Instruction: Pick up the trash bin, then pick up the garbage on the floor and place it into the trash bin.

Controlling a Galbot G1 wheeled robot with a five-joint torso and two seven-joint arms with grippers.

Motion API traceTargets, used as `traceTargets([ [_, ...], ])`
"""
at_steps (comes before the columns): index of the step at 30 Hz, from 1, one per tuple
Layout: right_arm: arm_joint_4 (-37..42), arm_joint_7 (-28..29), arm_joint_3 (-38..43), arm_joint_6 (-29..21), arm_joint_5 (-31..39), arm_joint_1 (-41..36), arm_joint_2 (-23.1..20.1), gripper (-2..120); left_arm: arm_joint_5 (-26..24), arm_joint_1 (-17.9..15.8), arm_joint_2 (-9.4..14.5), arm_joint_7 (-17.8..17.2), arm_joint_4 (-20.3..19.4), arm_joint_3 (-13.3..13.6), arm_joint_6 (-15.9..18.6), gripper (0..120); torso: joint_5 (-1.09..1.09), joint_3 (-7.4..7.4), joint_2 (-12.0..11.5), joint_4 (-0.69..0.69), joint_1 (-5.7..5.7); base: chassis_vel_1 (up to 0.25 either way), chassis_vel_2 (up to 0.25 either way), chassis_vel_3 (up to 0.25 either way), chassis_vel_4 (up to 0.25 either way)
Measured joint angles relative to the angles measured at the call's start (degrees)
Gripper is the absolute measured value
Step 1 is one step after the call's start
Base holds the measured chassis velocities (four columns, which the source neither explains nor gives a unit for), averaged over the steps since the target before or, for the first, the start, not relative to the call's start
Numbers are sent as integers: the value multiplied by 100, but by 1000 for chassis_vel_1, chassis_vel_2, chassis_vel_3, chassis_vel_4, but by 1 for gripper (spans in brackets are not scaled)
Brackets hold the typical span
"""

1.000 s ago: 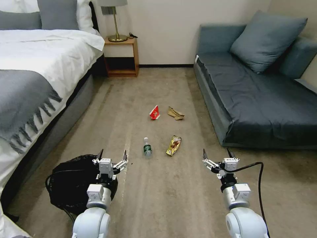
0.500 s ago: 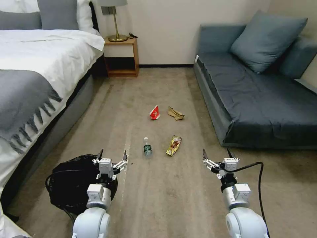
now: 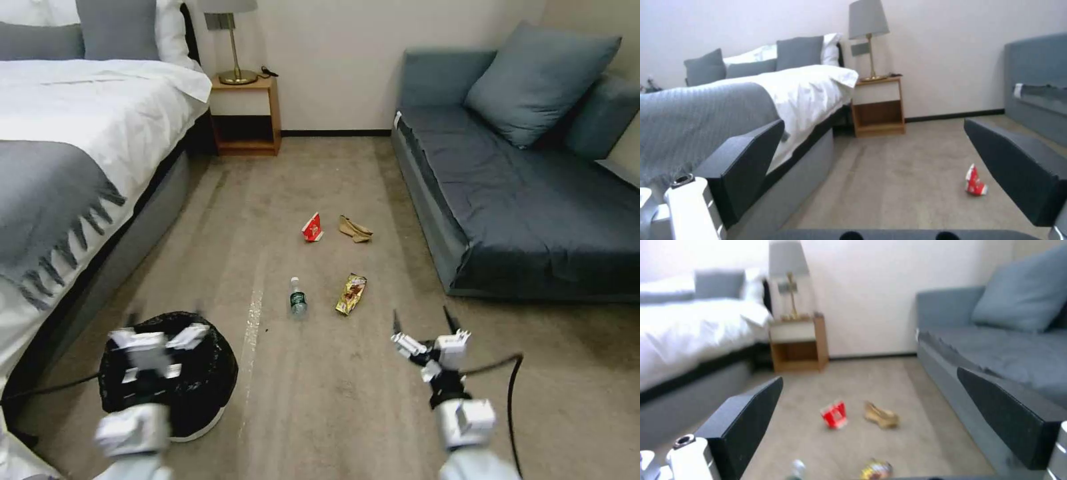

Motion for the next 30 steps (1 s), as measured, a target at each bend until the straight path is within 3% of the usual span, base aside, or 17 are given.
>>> traceTargets([
  [8,30,64,-93,88,-22,-53,30,100,-127,52,103,102,36,13,64,100,2,0,0,2,0,0,0,0,0],
  [13,10,178,26,-266,58,95,31,100,-403,135,328,200,39,30,248,100,3,1,0,2,0,0,0,0,0],
  [16,14,204,154,-701,278,260,32,100,-676,234,661,228,22,-104,412,100,2,1,-1,2,0,0,0,0,0],
  [20,42,204,263,-1092,549,414,-22,100,-948,304,915,224,-48,-291,661,100,3,1,0,2,0,0,0,0,0],
  [22,77,205,317,-1355,676,507,-79,100,-972,337,1057,74,-137,-416,1262,100,3,1,0,2,0,0,0,0,0],
  [23,77,205,317,-1355,676,507,-79,100,-972,337,1057,74,-137,-416,1262,100,3,1,0,2,0,0,0,0,0],
  [24,79,205,319,-1391,695,523,-86,100,-993,347,1091,18,-178,-433,1490,100,2,1,0,2,0,0,0,0,0],
  [25,79,207,320,-1432,731,546,-97,100,-1239,392,1205,-107,-312,-475,2079,100,2,1,0,2,0,0,0,0,0],
  [27,37,211,309,-1430,770,564,-97,100,-1672,471,1376,-108,-424,-654,2682,100,2,1,0,2,0,0,0,0,0],
  [28,37,211,309,-1430,770,564,-97,100,-1672,471,1376,-108,-424,-654,2682,100,2,1,0,2,0,0,0,0,0],
  [29,-10,214,305,-1416,782,572,-94,100,-1848,497,1461,-71,-428,-869,2934,100,2,1,0,1,0,0,0,0,0],
  [30,-81,216,297,-1384,797,590,-92,100,-2118,497,1589,-4,-398,-1252,3310,100,3,1,0,2,0,0,0,0,0],
])
